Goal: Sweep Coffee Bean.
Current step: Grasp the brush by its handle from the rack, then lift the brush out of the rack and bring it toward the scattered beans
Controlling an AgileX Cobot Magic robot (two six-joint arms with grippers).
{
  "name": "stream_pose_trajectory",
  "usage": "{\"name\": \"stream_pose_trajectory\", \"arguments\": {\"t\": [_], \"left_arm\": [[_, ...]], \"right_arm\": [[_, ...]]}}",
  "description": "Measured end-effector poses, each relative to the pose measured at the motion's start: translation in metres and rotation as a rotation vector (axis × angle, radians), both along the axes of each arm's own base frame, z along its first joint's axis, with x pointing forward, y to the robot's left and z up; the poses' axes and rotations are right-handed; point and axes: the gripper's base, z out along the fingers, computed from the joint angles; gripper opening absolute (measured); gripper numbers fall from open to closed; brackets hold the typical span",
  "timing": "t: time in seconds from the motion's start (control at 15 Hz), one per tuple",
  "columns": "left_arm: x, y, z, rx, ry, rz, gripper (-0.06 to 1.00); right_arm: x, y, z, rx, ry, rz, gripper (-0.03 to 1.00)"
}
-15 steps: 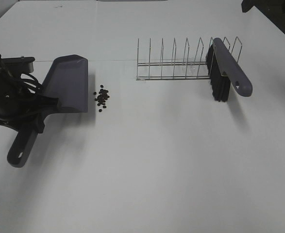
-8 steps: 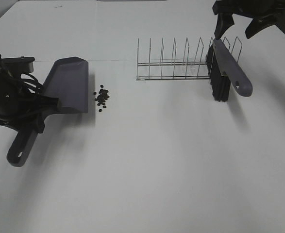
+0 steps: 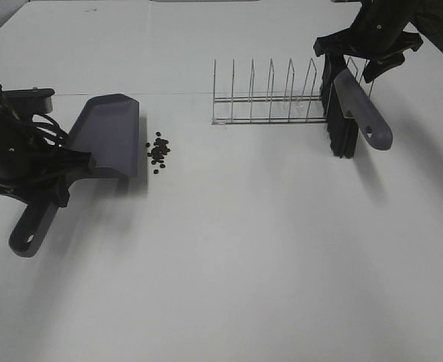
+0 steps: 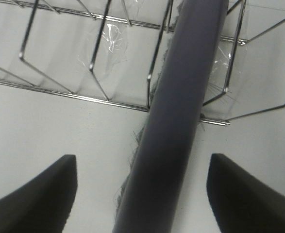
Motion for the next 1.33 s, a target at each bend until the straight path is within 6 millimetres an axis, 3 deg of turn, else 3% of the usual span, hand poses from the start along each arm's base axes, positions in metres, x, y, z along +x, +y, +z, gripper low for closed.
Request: {"name": "stream_pose_trajectory", "arguments": {"t": [0.2, 0.33, 0.67, 0.73, 0.8, 0.93, 1.33], "left_arm": [[0.0, 0.0, 0.0, 0.0, 0.0, 0.0, 0.32], [0.0, 0.0, 0.0, 0.0, 0.0, 0.0, 0.32], [0.0, 0.0, 0.0, -0.001, 0.0, 0.001, 0.32], [0.0, 0.0, 0.0, -0.001, 0.0, 0.001, 0.32], [0.0, 0.0, 0.0, -0.001, 0.0, 0.001, 0.32], [0.0, 0.0, 0.0, -0.001, 0.0, 0.001, 0.32], [0.0, 0.0, 0.0, -0.001, 0.0, 0.001, 0.32]], "right_arm": [[0.002, -0.001, -0.022, -0.021, 0.042, 0.003, 0.51], [0.003, -0.002, -0.026, -0.028, 0.049, -0.003, 0.34], [0.004, -0.006, -0.017, -0.029, 0.041, -0.06, 0.29], [0.006, -0.007, -0.009, -0.026, 0.031, -0.077, 0.29], [0.009, -0.006, 0.018, -0.02, -0.007, -0.085, 0.29], [0.01, -0.005, 0.048, -0.01, -0.057, -0.1, 0.29], [-0.011, -0.002, 0.126, 0.06, -0.191, -0.104, 0.29]]}}
